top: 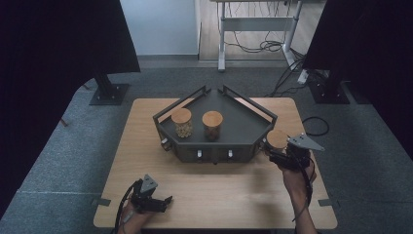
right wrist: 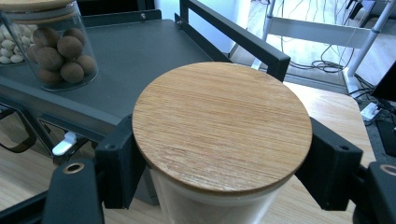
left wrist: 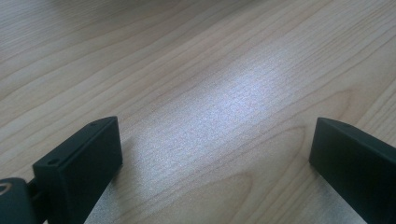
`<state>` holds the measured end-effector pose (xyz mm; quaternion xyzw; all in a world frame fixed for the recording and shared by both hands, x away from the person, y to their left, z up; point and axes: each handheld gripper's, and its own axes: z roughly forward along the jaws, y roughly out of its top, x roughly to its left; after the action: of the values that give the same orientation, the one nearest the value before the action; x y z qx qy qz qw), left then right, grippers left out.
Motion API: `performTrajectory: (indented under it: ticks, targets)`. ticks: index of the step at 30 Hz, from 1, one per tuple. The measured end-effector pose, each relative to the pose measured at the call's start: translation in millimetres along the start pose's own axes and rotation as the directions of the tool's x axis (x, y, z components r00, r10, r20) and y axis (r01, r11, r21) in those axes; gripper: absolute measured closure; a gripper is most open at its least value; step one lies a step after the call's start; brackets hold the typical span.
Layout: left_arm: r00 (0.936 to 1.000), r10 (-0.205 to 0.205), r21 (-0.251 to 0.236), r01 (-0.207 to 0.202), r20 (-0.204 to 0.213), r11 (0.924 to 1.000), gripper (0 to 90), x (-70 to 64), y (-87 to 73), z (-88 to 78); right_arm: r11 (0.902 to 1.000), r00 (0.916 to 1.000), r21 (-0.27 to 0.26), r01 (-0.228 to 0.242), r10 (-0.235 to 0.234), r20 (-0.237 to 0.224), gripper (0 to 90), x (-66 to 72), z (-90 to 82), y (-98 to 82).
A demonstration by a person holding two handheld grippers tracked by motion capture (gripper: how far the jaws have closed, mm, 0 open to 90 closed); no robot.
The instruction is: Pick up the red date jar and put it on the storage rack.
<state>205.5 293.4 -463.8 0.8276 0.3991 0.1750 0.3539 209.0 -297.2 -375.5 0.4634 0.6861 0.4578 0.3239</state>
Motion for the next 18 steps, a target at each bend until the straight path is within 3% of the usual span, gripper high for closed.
performTrajectory:
  ticks: [18]
  targets:
    - [1.0000,0.001,0.001,-0.001,0.002,1.0000,2.3,0.2,0.1,-0.1,0.9999,0.9998,0.003,0.015,-0.015,-0.014,25.2,3.2,5.5,9.8]
